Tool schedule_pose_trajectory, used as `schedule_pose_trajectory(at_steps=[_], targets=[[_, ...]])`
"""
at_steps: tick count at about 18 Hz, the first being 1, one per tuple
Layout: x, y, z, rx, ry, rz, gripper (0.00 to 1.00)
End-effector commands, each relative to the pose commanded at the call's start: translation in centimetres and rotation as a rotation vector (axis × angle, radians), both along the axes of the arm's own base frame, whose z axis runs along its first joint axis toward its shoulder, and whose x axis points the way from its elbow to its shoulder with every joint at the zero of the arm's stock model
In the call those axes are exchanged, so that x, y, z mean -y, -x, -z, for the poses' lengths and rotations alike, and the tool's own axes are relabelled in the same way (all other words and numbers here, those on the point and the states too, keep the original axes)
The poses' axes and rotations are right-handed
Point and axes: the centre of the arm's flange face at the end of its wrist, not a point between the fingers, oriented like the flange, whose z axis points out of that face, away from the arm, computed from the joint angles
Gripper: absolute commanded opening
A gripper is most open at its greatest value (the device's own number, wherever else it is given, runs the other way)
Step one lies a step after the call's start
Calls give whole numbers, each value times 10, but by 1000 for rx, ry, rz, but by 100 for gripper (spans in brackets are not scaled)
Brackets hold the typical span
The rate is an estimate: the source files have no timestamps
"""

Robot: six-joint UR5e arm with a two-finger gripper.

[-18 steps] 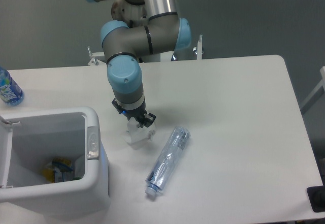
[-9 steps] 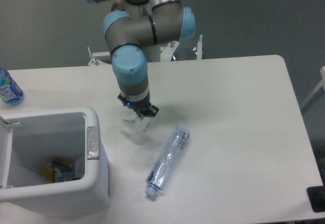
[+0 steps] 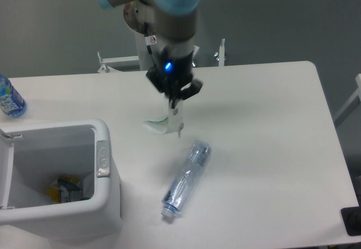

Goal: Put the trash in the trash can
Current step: 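Carry the paper over the white bin and open the gripper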

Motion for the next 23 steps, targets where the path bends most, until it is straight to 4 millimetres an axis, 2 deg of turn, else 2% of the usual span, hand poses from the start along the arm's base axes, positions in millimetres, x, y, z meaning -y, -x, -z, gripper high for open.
schedule_pose_trajectory(at_steps=[2, 3, 5, 8, 11, 14, 16, 17, 19, 20, 21, 22, 23], targets=[[-7, 2, -25, 48, -92, -52, 0], [-11, 2, -31, 70, -123, -72, 0], [-25, 4, -35, 108, -188, -85, 0], [-48, -17, -37, 168, -254, -53, 0], [-81, -54, -26, 197, -239, 25, 0], [-115, -69, -6, 222, -211, 90, 0], [-142, -87, 9, 239, -185, 138, 0], [-148, -91, 15, 248, -177, 147, 0], [-152, -97, 21, 253, -170, 158, 12], [-153, -97, 22, 251, -170, 162, 36], [-155, -97, 23, 246, -171, 172, 73], [-157, -96, 25, 239, -174, 177, 100], [-157, -96, 26, 238, -174, 175, 100]])
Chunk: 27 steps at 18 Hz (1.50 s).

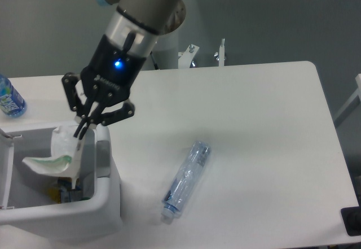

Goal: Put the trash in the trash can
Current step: 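Carry the paper over the white bin and open the gripper, then move the open gripper over the clear water bottle and lower it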

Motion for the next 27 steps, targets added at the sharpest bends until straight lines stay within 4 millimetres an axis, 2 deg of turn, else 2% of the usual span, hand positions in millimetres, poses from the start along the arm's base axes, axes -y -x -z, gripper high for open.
schedule_pose_trajectory(at_steps=[7, 11, 14, 18, 19, 21, 25, 27], targets=[[7, 11, -2, -67, 51, -64, 100], [20, 38, 14, -73, 126, -174, 100], [37, 75, 22, -130, 186, -267, 100], [53, 100, 40, -255, 320, -378, 100], [58, 111, 47, -256, 331, -390, 100], [56, 131, 72, -279, 351, -363, 100], [47, 148, 130, -370, 432, -177, 100], [45, 150, 160, -396, 461, -73, 100]])
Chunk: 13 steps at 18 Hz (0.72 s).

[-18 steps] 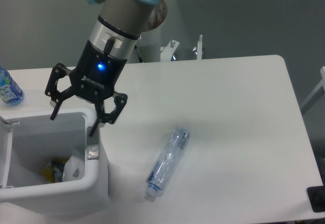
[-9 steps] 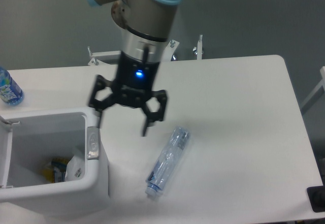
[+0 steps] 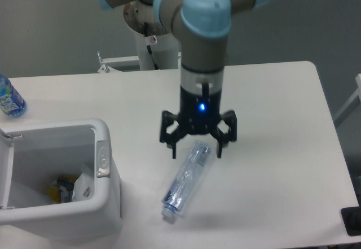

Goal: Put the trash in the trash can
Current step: 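Move the open gripper over the clear water bottle and lower it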

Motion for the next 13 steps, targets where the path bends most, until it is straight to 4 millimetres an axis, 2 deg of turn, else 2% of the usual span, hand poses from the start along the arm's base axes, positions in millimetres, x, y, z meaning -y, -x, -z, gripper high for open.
schedule_pose_trajectory(at_steps=[3, 5, 7, 10, 13], targets=[[0, -2, 39, 22, 49, 100, 100], [-3, -5, 72, 49, 75, 130, 100], [-16, -7, 89, 24, 54, 145, 100], [-33, -18, 135, 65, 93, 172, 100], [-39, -29, 143, 80, 101, 170, 100]])
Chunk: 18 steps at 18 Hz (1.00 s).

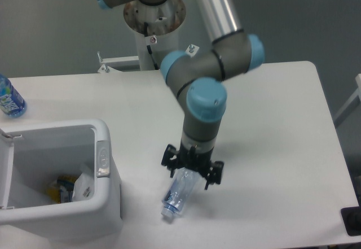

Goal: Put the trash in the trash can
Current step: 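Move the open gripper over the clear water bottle and lower it, then close the gripper around the bottle's cap end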

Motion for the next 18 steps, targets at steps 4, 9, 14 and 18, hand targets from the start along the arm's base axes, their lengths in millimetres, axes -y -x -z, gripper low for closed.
schedule_pose_trajectory(at_steps=[4, 9, 14, 18], targets=[[-7, -1, 17, -6, -3, 4, 100], [-12, 4, 34, -6, 2, 7, 100], [-13, -1, 43, 5, 13, 13, 100], [-14, 0, 49, 10, 19, 13, 100]])
